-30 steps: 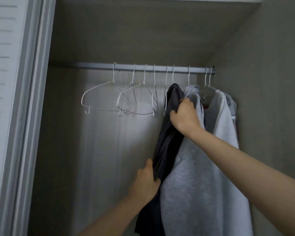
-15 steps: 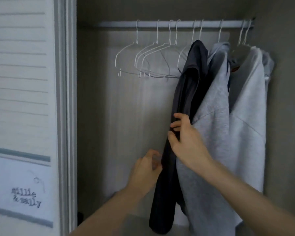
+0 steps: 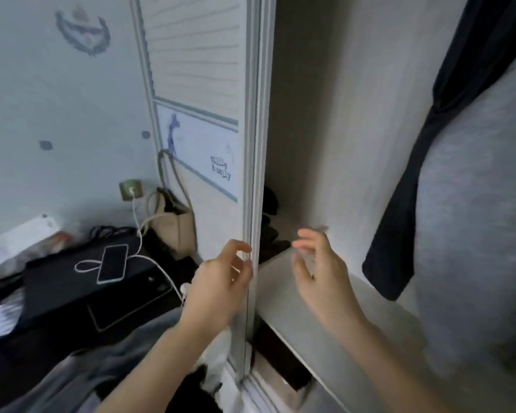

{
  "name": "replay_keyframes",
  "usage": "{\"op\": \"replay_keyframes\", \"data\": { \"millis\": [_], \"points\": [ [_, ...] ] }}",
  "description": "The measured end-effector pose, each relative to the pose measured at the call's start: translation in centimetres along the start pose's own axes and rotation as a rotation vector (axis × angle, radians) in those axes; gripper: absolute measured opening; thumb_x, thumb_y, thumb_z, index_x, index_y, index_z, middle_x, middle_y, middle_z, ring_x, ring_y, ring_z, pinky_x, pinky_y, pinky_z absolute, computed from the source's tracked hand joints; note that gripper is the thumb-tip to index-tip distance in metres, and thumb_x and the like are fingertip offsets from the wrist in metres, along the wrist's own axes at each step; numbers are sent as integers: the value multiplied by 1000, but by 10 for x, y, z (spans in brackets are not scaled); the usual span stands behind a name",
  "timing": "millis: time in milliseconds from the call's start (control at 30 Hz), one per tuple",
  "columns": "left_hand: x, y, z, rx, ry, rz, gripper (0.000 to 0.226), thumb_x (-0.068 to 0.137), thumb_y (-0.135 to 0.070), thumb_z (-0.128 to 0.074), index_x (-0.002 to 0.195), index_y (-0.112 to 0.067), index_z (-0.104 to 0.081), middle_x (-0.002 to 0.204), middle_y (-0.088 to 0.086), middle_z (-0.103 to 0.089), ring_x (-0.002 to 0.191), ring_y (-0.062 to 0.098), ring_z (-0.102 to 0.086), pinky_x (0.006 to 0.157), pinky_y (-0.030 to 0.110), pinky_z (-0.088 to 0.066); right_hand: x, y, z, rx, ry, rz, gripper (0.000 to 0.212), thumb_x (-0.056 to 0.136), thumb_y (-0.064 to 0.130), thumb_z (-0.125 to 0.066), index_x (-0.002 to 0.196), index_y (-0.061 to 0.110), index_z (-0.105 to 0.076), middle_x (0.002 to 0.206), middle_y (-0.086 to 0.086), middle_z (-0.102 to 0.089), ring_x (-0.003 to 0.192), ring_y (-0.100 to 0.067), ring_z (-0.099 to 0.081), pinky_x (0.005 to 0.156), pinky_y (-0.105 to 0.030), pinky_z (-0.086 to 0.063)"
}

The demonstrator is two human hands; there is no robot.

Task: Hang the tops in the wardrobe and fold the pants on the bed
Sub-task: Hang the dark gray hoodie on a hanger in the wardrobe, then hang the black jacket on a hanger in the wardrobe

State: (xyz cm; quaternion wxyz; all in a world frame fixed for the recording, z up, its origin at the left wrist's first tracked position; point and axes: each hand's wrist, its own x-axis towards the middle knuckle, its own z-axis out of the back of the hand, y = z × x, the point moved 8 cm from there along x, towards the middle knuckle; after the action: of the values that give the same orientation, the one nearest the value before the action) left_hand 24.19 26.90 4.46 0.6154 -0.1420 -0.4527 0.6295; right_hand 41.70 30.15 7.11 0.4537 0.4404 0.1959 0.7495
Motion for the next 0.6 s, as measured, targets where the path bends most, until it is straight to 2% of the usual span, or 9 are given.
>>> {"op": "replay_keyframes", "data": {
  "millis": [67,200,300,333,400,467,600],
  "points": [
    [-56,24,17,21,-81,127,12,94,-24,-55,103,-32,-57,68,-7,-69,65,10,-66,68,41,-55,-30,2,-26,57,117,38,34,93,12,-56,126,14,-49,115,5,-59,109,-9,-56,87,1,-34],
    [-159,53,53,95,-221,386,11,96,-27,-53,103,-33,-57,71,-8,-69,67,6,-66,70,39,-56,-94,23,-70,182,321,42,31,95,15,-54,126,14,-50,118,2,-60,110,-9,-57,89,-12,-41],
    [-225,61,77,131,-338,537,12,95,-27,-54,106,-32,-59,71,-9,-68,68,3,-65,69,35,-57,-138,49,-97,231,466,87,31,97,18,-51,127,16,-49,118,7,-59,110,-4,-55,87,-7,-42],
    [-256,65,88,131,-394,596,11,95,-27,-54,104,-33,-59,71,-9,-68,68,4,-65,68,36,-57,-157,61,-111,255,545,90,31,97,18,-51,127,17,-48,117,9,-58,110,-2,-54,87,-7,-43],
    [-290,67,93,88,-447,663,11,95,-27,-54,100,-35,-59,72,-7,-69,68,8,-67,68,40,-57,-178,70,-123,285,601,86,30,97,18,-51,127,17,-49,115,10,-58,109,-1,-54,86,-8,-43],
    [-345,70,109,90,-545,765,13,94,-25,-54,97,-37,-58,73,-5,-70,69,10,-67,69,40,-57,-213,94,-146,329,711,131,31,96,18,-52,127,16,-50,112,8,-60,106,0,-54,83,-4,-40],
    [-475,66,141,142,-765,961,17,93,-26,-53,89,-42,-54,70,-4,-69,66,9,-64,66,33,-53,-310,162,-183,365,980,316,31,94,18,-55,125,17,-52,107,7,-62,100,0,-54,82,-4,-36]
  ]
}}
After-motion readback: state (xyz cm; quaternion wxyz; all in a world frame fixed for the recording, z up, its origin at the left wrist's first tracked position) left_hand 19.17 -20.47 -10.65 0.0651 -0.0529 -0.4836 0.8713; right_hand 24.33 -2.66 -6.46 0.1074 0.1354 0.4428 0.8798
